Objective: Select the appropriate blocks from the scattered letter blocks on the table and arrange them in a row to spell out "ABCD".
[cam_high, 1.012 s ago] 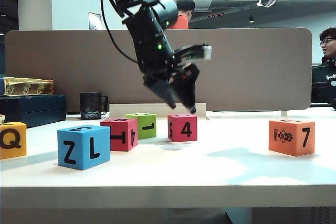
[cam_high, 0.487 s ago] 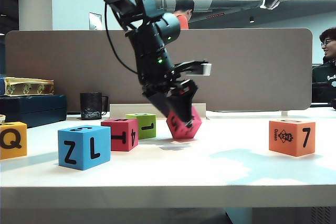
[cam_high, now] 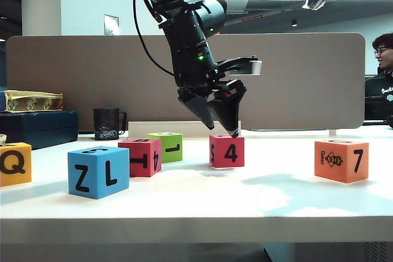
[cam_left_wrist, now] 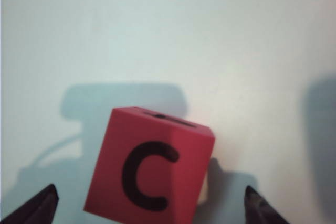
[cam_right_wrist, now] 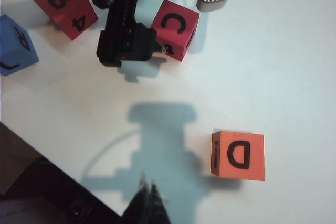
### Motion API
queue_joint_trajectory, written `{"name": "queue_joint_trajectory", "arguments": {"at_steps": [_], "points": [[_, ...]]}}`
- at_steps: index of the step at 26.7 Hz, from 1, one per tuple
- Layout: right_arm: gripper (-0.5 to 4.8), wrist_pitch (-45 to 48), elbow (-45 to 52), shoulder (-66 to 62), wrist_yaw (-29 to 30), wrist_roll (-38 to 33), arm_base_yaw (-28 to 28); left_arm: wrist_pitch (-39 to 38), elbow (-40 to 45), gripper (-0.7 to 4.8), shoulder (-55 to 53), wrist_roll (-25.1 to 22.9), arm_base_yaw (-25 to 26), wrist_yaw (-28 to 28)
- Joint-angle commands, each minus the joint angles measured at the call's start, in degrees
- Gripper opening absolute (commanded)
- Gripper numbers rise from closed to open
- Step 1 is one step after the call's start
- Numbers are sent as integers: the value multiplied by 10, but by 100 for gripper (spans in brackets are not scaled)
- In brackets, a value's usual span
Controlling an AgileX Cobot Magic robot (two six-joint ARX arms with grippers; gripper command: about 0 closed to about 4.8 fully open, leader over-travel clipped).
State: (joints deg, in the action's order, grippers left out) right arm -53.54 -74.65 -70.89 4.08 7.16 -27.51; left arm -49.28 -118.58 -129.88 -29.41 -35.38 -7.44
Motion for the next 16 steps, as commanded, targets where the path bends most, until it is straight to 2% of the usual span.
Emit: {"name": "queue_joint_trajectory", "arguments": {"at_steps": [1,6,16], "points": [[-1,17,-3,2,-1,-1,0,3,-3,467,2,24,-3,-3],[-1,10,-3,2,-1,-1,0,13,-2,467,-2,8,0,-3],[-1,10,-3,2,-1,-1,0,16,-2,467,-18,9,0,-25]]}}
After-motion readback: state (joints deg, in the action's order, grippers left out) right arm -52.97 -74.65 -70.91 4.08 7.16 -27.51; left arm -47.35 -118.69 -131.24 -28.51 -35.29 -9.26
